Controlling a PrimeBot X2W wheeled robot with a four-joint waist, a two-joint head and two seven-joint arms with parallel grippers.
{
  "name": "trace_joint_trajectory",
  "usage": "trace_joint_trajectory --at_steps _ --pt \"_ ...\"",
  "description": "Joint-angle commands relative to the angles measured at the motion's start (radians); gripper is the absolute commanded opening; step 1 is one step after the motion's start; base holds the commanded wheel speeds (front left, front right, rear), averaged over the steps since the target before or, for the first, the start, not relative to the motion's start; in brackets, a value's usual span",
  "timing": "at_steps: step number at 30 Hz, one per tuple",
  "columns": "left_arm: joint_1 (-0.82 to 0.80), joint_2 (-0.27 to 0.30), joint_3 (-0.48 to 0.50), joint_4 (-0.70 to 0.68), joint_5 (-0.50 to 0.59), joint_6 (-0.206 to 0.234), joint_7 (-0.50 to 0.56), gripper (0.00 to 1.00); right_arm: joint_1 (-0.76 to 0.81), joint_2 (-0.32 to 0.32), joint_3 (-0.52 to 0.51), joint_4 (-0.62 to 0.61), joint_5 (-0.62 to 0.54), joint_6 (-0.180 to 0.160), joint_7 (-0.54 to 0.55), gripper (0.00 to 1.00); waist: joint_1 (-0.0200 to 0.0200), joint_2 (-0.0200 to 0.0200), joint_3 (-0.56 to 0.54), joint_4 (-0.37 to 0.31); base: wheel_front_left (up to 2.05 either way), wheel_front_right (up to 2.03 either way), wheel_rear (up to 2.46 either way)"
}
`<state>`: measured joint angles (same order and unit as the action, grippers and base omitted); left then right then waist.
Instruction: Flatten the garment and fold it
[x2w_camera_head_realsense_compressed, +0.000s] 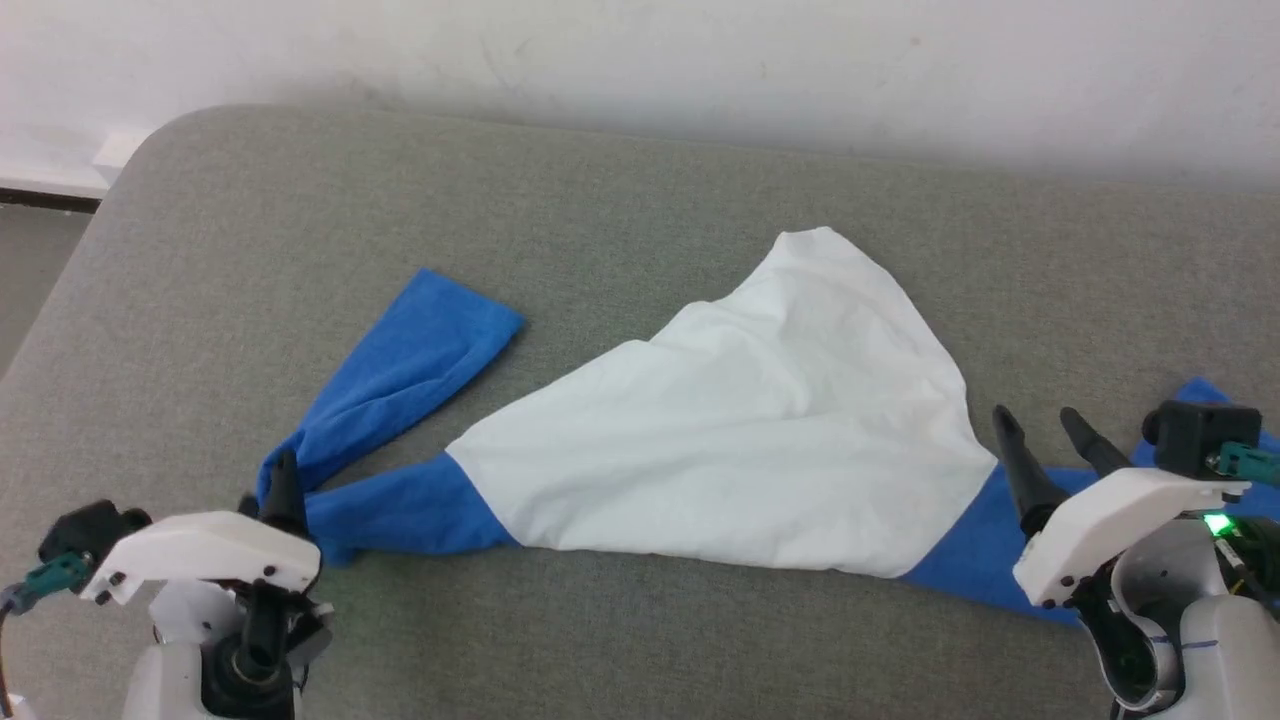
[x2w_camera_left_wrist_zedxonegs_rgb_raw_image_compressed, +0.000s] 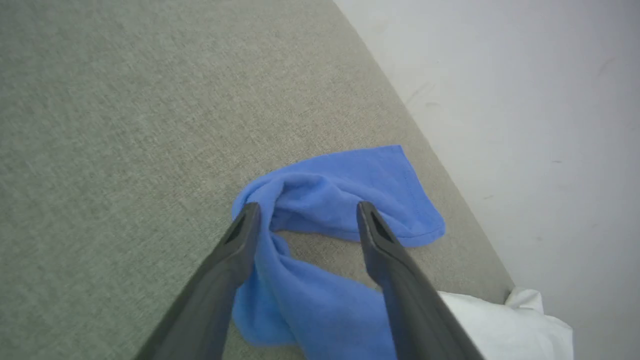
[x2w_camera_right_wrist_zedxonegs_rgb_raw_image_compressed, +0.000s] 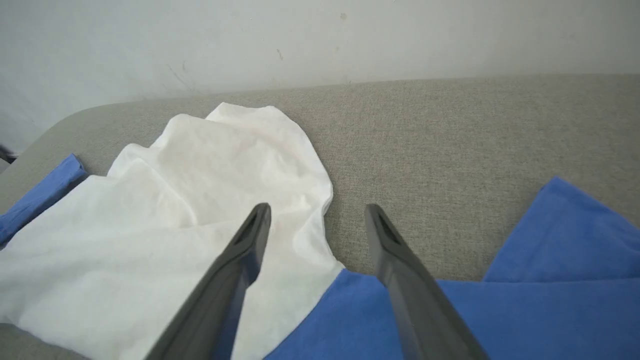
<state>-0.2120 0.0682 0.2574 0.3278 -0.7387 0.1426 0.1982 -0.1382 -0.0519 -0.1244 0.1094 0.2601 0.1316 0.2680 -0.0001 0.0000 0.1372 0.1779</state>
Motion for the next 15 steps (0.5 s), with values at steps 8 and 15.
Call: trace_joint_trajectory --at_steps 8,15 --pt "-0.002 0.075 -0.092 -0.221 0.209 -0.112 -0.283 1.00 -0.153 0.002 0.135 0.022 -0.065 -0.001 0.085 1.00 0.0001 0.0000 0.025 0.007 0.00 0.00 0.00" --pt "0.005 0.077 -0.208 -0.244 0.413 -0.110 -0.440 1.00 -0.376 0.002 0.305 0.184 -0.161 -0.001 0.270 1.00 0.0001 0.0000 0.077 0.042 0.00 0.00 0.00"
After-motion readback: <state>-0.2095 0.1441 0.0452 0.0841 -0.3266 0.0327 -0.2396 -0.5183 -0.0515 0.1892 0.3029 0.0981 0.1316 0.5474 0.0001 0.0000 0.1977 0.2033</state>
